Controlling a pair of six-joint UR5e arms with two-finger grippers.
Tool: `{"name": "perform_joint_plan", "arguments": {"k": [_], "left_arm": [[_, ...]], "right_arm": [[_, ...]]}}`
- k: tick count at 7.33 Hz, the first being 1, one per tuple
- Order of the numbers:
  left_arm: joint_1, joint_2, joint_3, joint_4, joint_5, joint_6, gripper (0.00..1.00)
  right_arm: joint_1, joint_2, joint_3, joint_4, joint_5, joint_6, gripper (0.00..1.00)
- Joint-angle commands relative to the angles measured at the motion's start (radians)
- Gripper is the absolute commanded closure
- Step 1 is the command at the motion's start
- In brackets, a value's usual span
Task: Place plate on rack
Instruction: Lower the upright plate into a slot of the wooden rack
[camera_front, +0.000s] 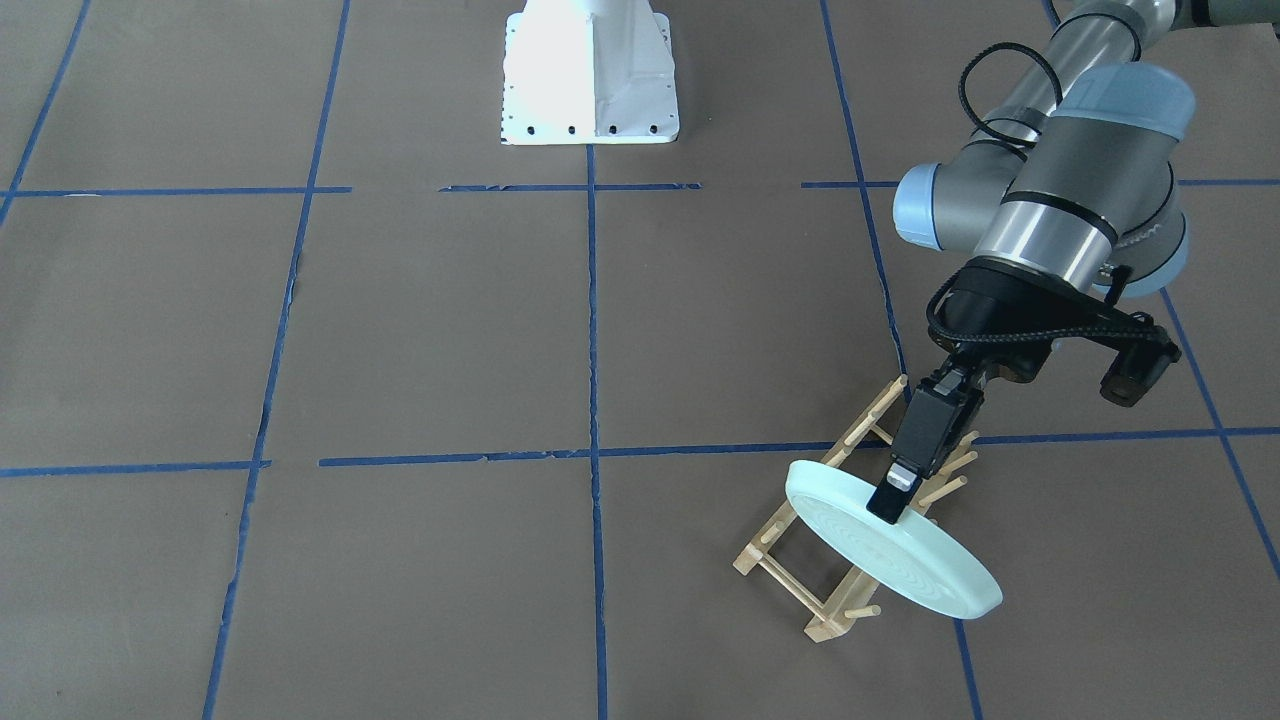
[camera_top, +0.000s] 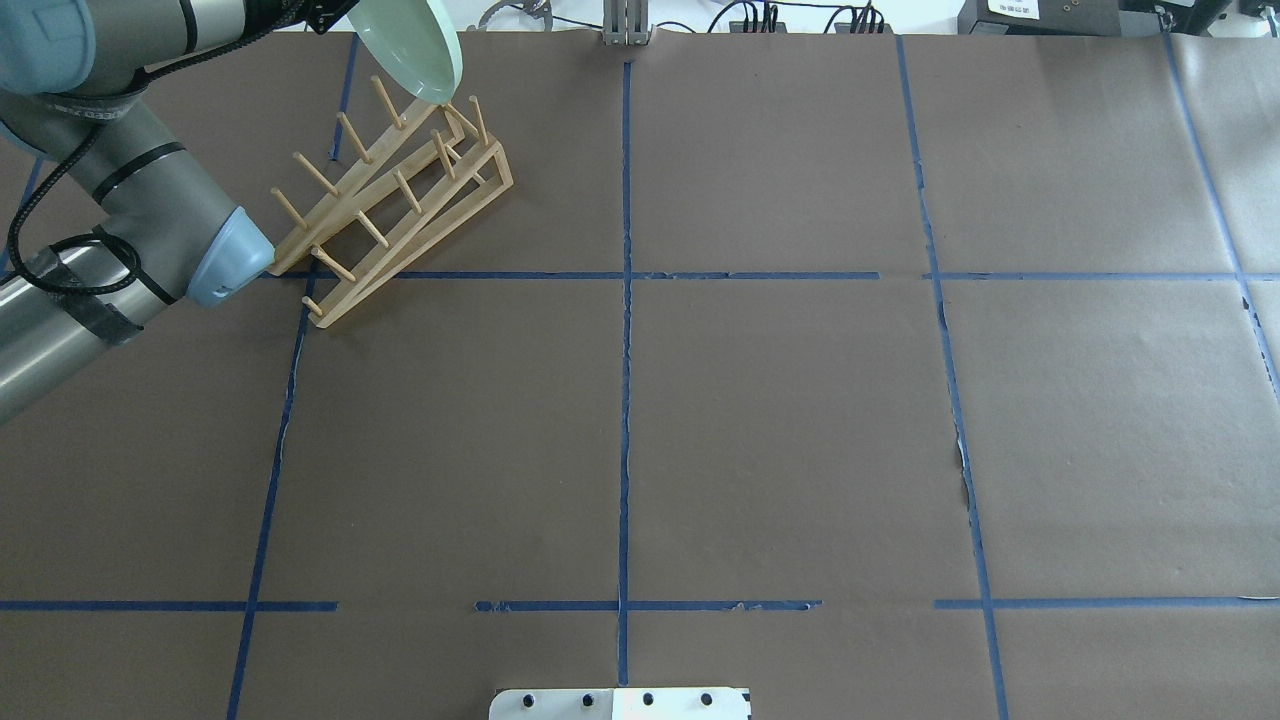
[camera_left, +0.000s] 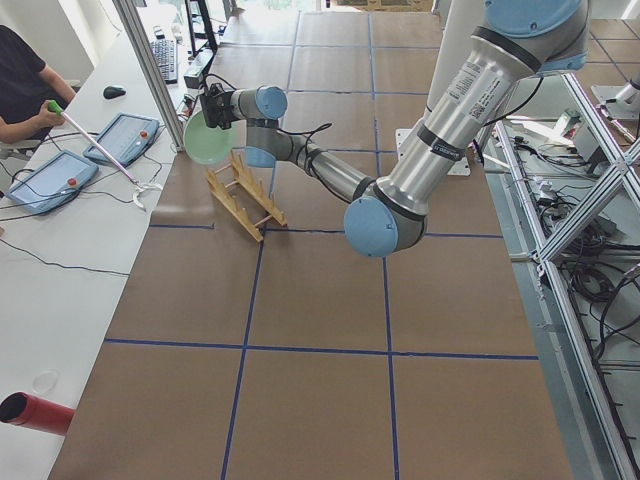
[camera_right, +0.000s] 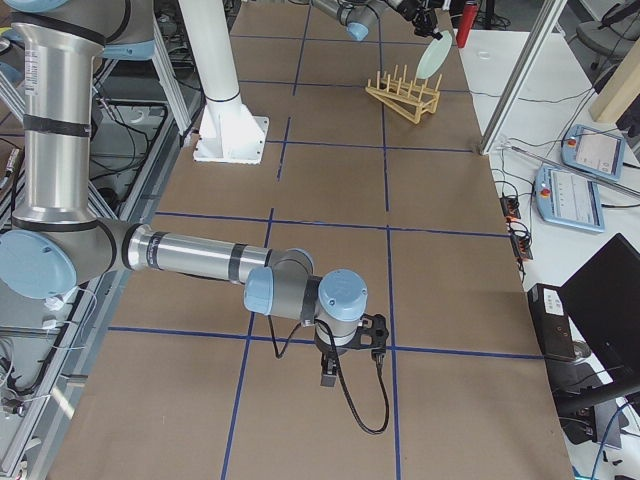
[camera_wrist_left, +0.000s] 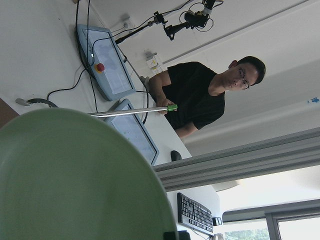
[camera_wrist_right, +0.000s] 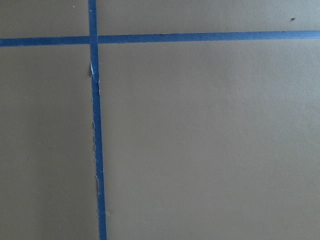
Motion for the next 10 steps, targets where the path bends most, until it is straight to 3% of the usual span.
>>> {"name": "perform_joint_plan", "arguments": {"k": [1,10], "left_arm": [[0.025,0.001,0.006,-0.005,0.001,0.029,1.0],[0.059,0.002,0.08,-0.01,0.002,0.067,1.0]], "right_arm": [[0.0,0.0,0.001,0.0,0.0,0.0,0.0],[0.0,0.0,-0.001,0.0,0.0,0.0,0.0]]}}
